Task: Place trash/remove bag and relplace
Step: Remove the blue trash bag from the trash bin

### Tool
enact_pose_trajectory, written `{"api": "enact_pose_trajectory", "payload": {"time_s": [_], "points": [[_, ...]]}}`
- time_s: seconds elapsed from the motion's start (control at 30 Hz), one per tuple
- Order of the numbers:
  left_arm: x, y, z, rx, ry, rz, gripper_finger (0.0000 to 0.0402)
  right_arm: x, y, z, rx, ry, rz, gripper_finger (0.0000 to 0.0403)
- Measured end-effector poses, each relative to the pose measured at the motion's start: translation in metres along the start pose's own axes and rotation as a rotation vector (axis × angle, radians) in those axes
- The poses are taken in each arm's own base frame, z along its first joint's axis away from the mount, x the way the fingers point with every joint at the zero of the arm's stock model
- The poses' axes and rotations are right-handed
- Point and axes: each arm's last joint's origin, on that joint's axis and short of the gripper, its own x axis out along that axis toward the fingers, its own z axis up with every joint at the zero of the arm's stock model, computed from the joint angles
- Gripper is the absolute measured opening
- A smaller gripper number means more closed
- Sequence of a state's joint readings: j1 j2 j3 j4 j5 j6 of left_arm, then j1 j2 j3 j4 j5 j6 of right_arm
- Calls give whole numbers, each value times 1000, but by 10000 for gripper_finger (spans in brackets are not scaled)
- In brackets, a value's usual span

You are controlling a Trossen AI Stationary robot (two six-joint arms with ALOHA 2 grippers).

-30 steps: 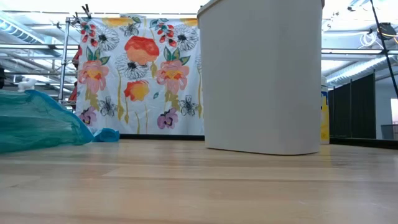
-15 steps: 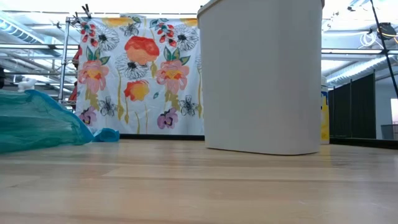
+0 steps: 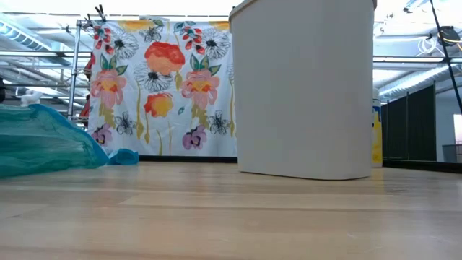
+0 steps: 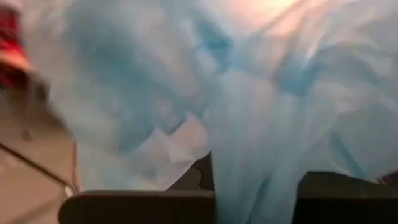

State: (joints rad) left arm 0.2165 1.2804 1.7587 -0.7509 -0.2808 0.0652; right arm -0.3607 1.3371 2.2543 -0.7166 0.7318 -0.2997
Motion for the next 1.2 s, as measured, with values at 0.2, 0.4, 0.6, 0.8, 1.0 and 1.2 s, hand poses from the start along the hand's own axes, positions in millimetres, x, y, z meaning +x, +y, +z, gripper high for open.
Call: {"api": "enact_pose_trajectory", "payload": {"time_s": [0.2,0.4,0.6,0.8,1.0,1.2], "points": [[-25,7,-33,-43,-10,68,0,2,8,-29,7,248,-88,0],[-51,13,-63,-119,-48,79,0,7,16,-48,15,359,-162,0],[-63,15,-84,-156,-45,80,0,4,20,-47,74,342,-185,0],[-76,18,-95,-184,-64,87,0,-2,33,-32,149,247,-111,0],[-81,20,-95,-182,-77,91,0,-11,51,-23,123,199,-172,0],[-81,20,-95,-161,-77,97,0,-12,66,-29,78,222,-236,0]]}}
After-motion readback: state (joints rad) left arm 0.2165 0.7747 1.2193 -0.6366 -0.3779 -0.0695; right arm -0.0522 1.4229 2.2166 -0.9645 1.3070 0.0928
